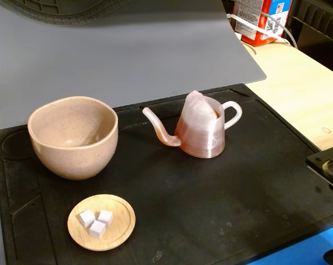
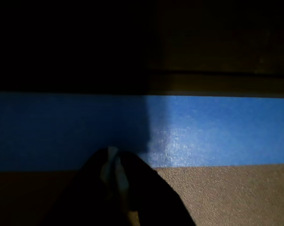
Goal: Pick up a kettle and pour liquid into a cup.
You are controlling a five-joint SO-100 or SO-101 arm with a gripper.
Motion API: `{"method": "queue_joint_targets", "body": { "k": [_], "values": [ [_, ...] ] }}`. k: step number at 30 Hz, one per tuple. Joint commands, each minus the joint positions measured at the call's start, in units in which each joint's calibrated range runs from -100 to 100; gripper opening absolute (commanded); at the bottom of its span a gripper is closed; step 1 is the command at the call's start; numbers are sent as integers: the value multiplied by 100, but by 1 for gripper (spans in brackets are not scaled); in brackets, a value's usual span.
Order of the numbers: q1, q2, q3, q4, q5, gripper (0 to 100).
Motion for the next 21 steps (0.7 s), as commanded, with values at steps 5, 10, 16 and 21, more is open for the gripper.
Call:
{"method": "queue_joint_targets", "body": {
  "k": [5,10,16,21],
  "values": [
    [-12,278,19,-1365,-17,1],
    [3,2249,-80,-5568,-17,1],
    [-4,4647,-1632,-6743,-12,8],
    [41,6883,-1732,-9796,586,10]
  ]
}}
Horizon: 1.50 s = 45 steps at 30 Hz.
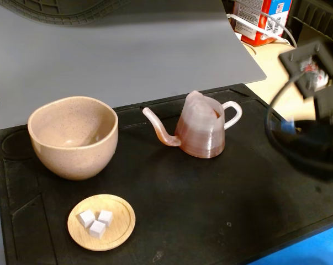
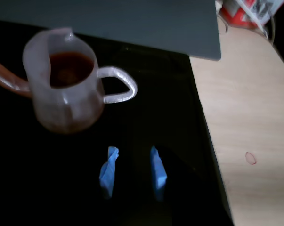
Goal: Pick up a kettle and pour liquid into a cup.
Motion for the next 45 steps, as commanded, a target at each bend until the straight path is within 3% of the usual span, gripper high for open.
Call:
{"method": "queue_joint_targets", "body": {
  "k": [1,5,7,19,45],
  "values": [
    [34,846,-477,-1059,288,10],
    [-20,1409,-885,-1102,298,18],
    [-12,1861,-1430,-1102,576,18],
    [-255,3354,-3054,-1102,823,18],
    [-35,4284,-3934,-1102,870,18]
  ]
}}
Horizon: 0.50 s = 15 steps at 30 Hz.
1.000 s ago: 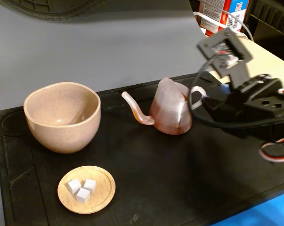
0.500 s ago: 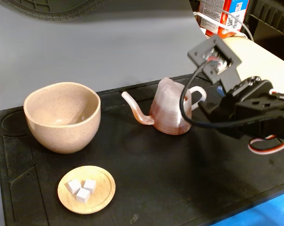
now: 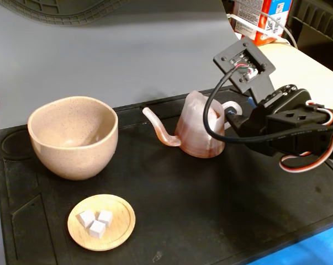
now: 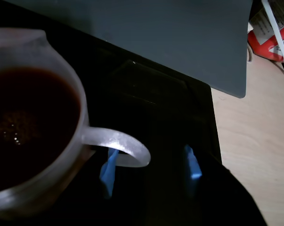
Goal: Pick up a kettle and pour liquid into a cup.
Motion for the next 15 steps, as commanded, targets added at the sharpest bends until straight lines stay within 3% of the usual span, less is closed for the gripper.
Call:
{"method": "queue_joint_targets", "body": {
  "k": [1,15],
  "values": [
    [26,123,-508,-70,247,18],
    [-20,311,-653,-78,489,17]
  ]
}}
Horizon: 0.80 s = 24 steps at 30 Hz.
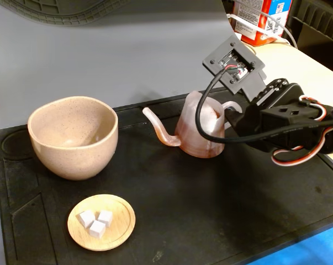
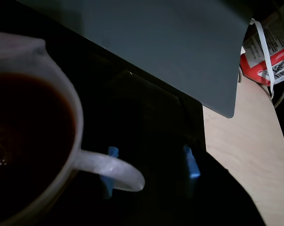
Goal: Pick up a kettle and pour liquid into a cup.
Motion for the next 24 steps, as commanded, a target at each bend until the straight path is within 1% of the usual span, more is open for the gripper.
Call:
{"method": "queue_joint_targets", "body": {
  "k": [1,3,4,5,9,10,18,24],
  "values": [
    [-35,-66,82,-78,33,17],
    [-5,-75,110,-78,49,15],
    [18,-75,119,-78,54,9],
    [18,-66,101,-78,54,6],
    [163,-66,64,-78,28,6],
    [170,-66,64,-78,22,1],
    [163,-92,55,-78,12,1],
    [94,-1107,146,17,12,1]
  ]
}}
